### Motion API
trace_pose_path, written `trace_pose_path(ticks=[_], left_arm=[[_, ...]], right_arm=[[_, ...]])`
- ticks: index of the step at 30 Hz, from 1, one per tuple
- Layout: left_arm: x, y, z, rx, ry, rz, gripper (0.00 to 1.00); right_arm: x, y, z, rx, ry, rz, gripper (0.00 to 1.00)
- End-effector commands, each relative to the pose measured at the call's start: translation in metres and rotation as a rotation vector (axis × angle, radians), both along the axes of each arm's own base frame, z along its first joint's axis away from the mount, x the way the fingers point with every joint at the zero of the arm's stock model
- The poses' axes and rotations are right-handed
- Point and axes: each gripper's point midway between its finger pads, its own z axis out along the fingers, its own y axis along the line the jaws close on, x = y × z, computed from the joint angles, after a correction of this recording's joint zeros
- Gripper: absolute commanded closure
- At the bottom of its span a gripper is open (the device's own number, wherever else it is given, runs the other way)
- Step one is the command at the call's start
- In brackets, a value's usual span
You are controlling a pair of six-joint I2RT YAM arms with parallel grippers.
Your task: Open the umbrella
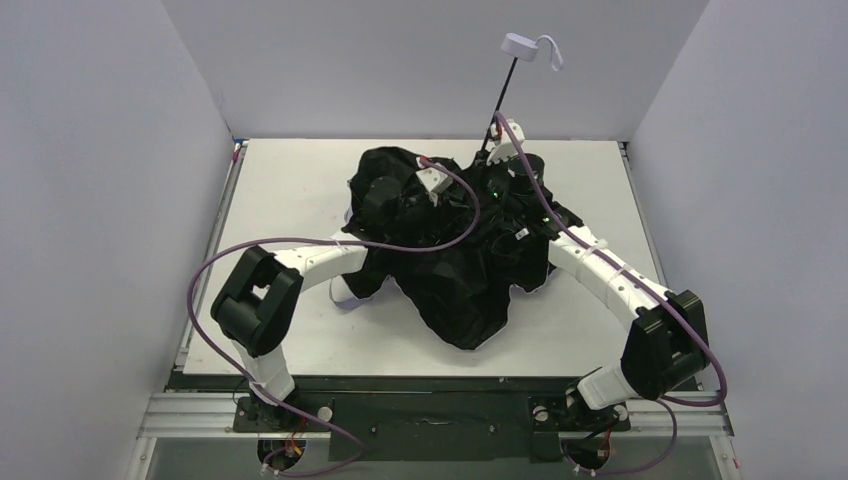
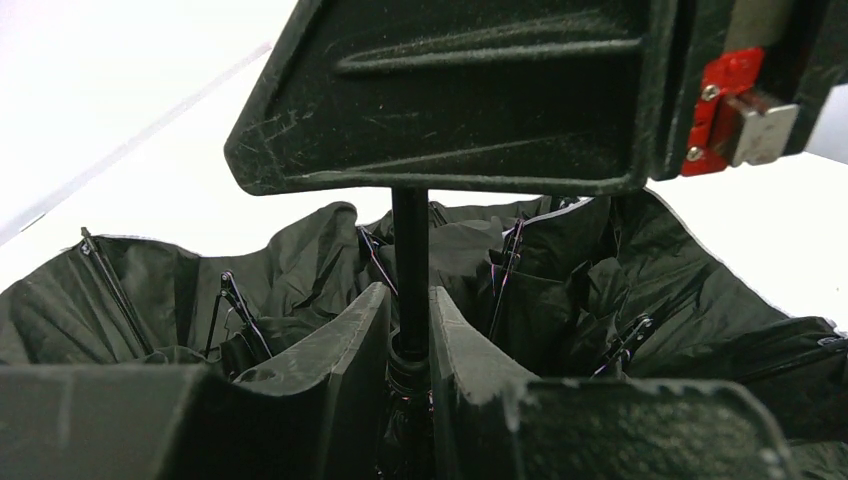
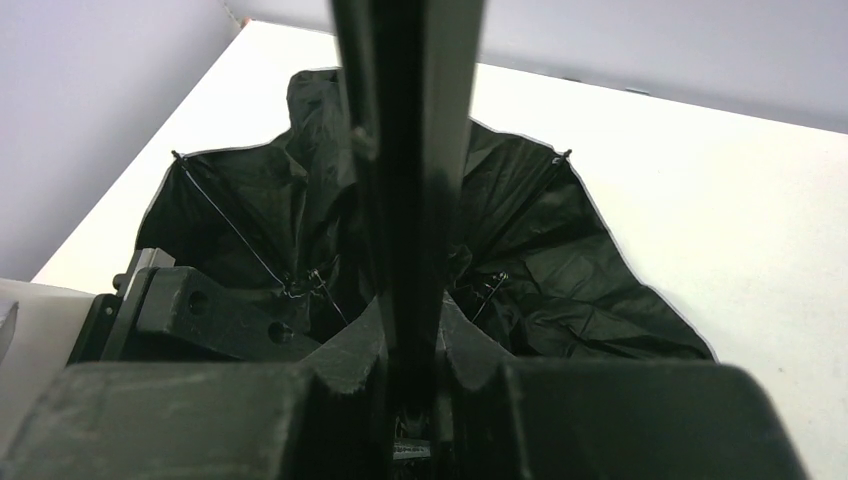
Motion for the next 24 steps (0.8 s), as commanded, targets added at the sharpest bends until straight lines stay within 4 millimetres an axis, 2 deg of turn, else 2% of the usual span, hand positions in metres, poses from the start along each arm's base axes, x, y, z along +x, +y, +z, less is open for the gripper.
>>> trace_pose_path(ticks=[1, 5, 13, 21, 24], left_arm=[[-0.014, 0.049, -0.148, 0.358, 0.352, 0.112, 0.82], [-0.017, 0.054, -0.156, 0.392, 0.358, 0.117, 0.81], [-0.033, 0.075, -0.174, 0.481, 0.378, 0.126, 0.81], [-0.045, 0.096, -0.196, 0.564, 0.420, 0.164, 0.80], [-0.047, 0.101, -0.204, 0.584, 0.452, 0.184, 0.80]], right_arm=[[-0.035, -0.019, 0.232, 0.335, -0.536, 0.000, 1.00], [-0.040, -0.021, 0.245, 0.361, -0.553, 0.002, 1.00], [-0.045, -0.027, 0.258, 0.364, -0.588, -0.007, 1.00], [-0.046, -0.030, 0.257, 0.331, -0.610, -0.016, 1.00], [-0.043, -0.028, 0.243, 0.304, -0.593, -0.011, 1.00]])
